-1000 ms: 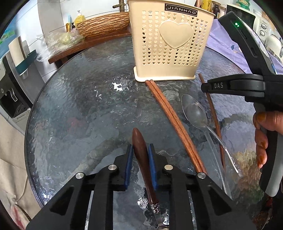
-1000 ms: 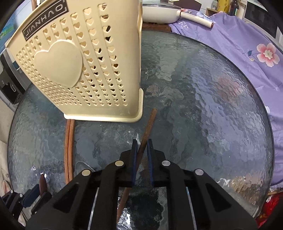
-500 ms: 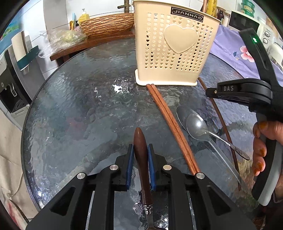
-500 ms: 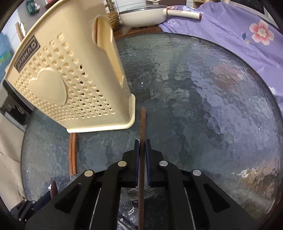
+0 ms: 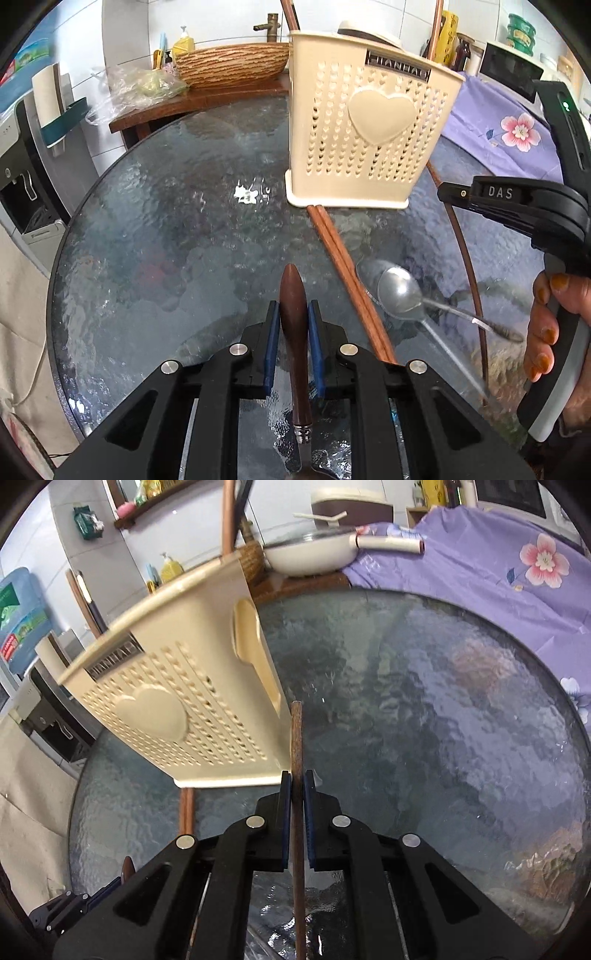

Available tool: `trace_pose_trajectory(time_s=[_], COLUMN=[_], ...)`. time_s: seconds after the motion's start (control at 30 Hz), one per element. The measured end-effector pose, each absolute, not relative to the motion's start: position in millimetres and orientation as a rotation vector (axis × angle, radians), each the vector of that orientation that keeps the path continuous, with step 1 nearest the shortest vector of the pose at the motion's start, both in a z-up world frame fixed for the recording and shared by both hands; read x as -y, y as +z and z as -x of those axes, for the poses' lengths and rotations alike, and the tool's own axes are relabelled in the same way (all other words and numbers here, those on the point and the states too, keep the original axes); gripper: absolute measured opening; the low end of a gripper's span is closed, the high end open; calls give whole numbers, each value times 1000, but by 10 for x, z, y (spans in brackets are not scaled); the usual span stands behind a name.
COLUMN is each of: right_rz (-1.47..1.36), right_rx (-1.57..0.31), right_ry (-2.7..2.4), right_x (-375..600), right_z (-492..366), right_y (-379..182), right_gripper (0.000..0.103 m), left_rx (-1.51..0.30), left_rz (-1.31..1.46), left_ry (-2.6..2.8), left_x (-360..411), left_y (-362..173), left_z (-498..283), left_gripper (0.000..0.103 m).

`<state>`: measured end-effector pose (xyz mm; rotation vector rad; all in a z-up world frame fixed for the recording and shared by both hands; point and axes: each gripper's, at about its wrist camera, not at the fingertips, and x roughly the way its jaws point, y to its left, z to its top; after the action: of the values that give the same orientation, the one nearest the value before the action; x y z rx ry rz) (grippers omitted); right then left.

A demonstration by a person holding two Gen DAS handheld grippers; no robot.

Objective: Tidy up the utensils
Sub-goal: 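Lift the wooden-handled spoon and brown chopstick upright above the cream holder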

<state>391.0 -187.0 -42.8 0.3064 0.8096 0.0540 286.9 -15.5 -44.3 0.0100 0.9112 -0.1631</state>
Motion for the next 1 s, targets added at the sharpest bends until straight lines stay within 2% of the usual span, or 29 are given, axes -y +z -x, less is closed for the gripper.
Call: trace_pose_trajectory(time_s=[0.6, 1.0], right_rz=[-321, -214], right_rx=[-616, -514], right_ry=[156, 226], right_x=[2017, 1854], right_z=[-3419, -3017], right_y=[203, 576], right_gripper=[7, 7], left_rx=[-779, -701], left_rz=[56, 46], left_ry=[-202, -221], left_x=[70, 64], left_y=[91, 376], left_z=[-2724, -2583], left_gripper=[15, 15])
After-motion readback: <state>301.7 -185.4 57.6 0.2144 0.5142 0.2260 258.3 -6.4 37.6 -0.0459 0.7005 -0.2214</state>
